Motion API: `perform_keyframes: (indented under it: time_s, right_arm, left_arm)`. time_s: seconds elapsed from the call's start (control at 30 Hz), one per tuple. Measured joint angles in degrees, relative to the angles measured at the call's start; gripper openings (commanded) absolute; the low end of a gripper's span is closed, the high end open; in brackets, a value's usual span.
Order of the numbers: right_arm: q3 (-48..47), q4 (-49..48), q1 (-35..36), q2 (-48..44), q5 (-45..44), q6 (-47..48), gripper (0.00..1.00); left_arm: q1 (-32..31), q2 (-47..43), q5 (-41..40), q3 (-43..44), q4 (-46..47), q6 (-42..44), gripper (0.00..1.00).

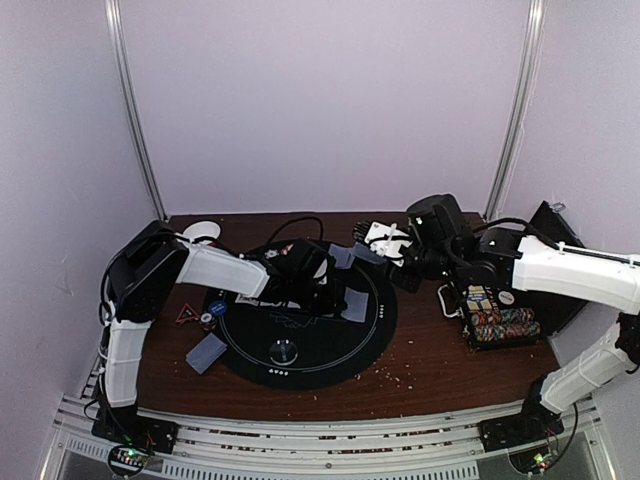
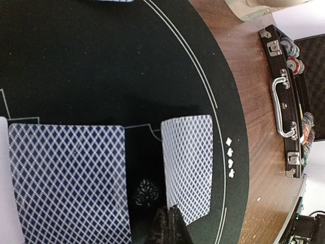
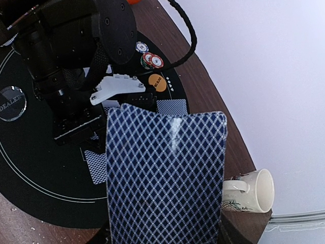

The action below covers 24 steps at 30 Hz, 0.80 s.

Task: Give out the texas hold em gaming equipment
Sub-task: Place the poker card in the community card area, then place the face-down deck piles at the center of the board.

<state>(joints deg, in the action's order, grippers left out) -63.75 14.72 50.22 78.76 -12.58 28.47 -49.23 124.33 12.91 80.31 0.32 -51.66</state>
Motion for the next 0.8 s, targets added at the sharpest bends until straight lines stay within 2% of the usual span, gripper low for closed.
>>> perform_keyframes:
  time_s: [0.07, 0.17, 0.27, 0.47, 0.53, 0.67, 0.8]
  right_arm:
    - [0.33, 0.04, -0.15, 0.0, 0.0, -0.04, 0.48]
    - [0.5, 0.07, -0.22, 0.0, 0.0, -0.2, 0.48]
    - [0.52, 0.04, -0.22, 0.0, 0.02, -0.22, 0.48]
    - [0.52, 0.07, -0.48, 0.0, 0.07, -0.46, 0.48]
    - [0.52, 0.13, -0.66, 0.0, 0.24, -0.94, 0.48]
    - [0.42, 0.94, -1.36, 0.0, 1.16, -2.99, 0.48]
    - [0.2, 3.19, -2.29, 0.0, 1.73, -5.73, 0.48]
  left_arm:
    - [-0.04, 0.0, -1.05, 0.0, 0.02, -0.15, 0.0]
    - [-0.07, 0.0, -1.88, 0.02, -0.07, 0.17, 0.14]
    - [-0.07, 0.13, -2.05, 0.59, -0.83, 1.36, 0.22]
    - [-0.07, 0.07, -2.38, 1.97, -2.54, 4.94, 0.25]
    - [-0.07, -0.28, -2.8, 2.45, -3.85, 6.73, 0.29]
    - [-0.07, -4.17, -5.86, 2.64, -7.74, 10.97, 0.35]
    - [0.24, -12.02, -10.25, 2.62, -10.47, 16.22, 0.41]
